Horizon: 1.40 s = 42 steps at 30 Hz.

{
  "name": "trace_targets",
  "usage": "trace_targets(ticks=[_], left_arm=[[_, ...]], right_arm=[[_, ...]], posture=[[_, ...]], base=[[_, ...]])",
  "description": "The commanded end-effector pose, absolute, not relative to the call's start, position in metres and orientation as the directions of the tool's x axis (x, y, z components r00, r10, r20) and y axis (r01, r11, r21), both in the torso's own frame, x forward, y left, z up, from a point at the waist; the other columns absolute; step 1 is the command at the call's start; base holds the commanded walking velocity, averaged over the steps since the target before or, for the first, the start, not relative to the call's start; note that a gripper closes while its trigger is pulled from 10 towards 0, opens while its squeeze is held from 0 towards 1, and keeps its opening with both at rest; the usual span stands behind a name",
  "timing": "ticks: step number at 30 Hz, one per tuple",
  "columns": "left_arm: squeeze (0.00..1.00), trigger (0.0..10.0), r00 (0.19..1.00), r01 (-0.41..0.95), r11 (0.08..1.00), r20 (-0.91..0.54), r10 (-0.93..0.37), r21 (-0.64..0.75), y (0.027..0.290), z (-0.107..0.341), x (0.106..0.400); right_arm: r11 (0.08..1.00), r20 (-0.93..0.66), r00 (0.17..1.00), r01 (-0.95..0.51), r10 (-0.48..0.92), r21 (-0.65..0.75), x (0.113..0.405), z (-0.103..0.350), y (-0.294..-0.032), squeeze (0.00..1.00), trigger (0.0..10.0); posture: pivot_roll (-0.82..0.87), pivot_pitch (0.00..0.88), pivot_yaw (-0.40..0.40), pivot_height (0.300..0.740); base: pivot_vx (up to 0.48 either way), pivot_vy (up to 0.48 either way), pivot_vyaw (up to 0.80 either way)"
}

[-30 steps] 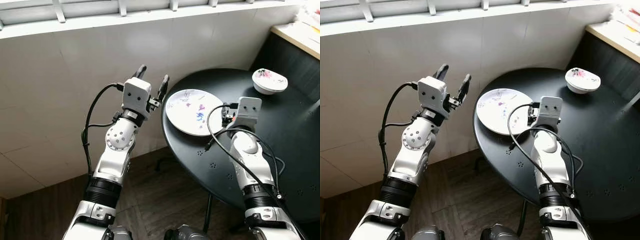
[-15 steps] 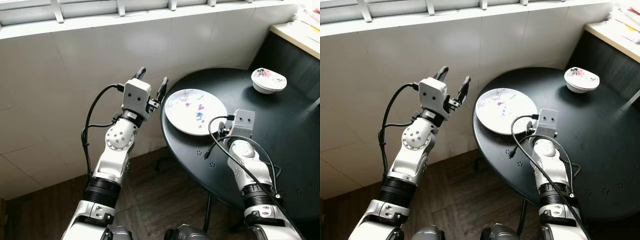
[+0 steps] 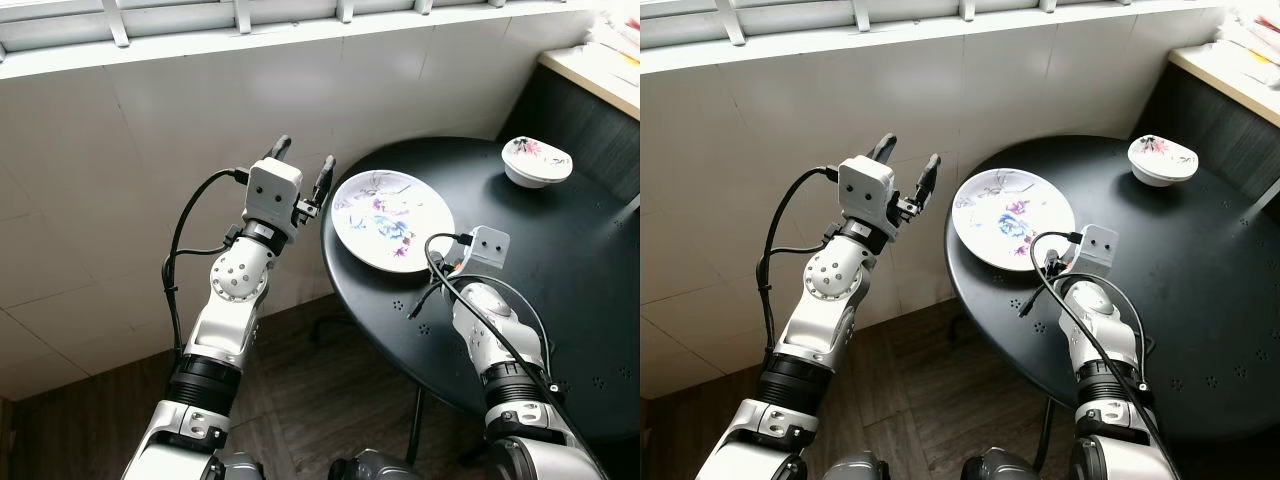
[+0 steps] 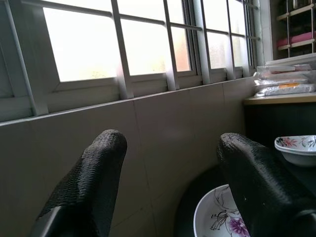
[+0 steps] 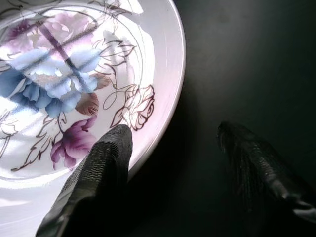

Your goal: Kitchen organization

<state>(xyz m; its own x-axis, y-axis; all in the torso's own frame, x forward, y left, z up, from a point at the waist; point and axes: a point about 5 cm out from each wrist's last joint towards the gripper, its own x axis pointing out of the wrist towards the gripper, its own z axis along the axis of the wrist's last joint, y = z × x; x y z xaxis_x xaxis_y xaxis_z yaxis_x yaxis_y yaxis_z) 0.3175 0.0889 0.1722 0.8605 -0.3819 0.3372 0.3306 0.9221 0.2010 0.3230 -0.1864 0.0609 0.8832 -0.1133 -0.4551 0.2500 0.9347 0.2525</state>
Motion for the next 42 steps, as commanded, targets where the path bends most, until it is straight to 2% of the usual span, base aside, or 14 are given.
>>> trace_targets(ticks=[1,17,29,35,42], left_arm=[[0.00,10.0,0.864,0.336,0.919,0.323,-0.387,0.205,0.086,0.172,0.319],[0.00,10.0,0.867,0.328,0.923,0.323,-0.379,0.202,0.086,0.171,0.319],[0.00,10.0,0.867,0.329,0.922,0.322,-0.380,0.204,0.087,0.171,0.318],[0.00,10.0,0.867,0.330,0.922,0.320,-0.382,0.205,0.087,0.171,0.318],[0.00,10.0,0.867,0.333,0.920,0.317,-0.385,0.207,0.086,0.170,0.319]], right_arm=[[0.926,-0.484,0.869,0.264,-0.107,0.269,0.322,0.057,-0.189,0.00,10.0],[0.959,-0.414,0.895,0.245,-0.166,0.145,0.325,0.067,-0.190,0.00,10.0],[0.959,-0.389,0.902,0.253,-0.187,0.127,0.325,0.069,-0.190,0.00,10.0],[0.944,-0.366,0.918,0.247,-0.155,0.220,0.327,0.072,-0.187,0.00,10.0],[0.883,-0.438,0.891,0.297,-0.119,0.365,0.326,0.063,-0.189,0.00,10.0]], posture=[[0.01,0.000,-0.080,0.740],[0.01,0.000,-0.084,0.740],[0.01,0.000,-0.083,0.740],[0.01,0.000,-0.082,0.740],[0.01,0.000,-0.079,0.740]], base=[[0.000,0.000,0.00],[0.000,0.000,0.00],[0.000,0.000,0.00],[0.000,0.000,0.00],[0.000,0.000,0.00]])
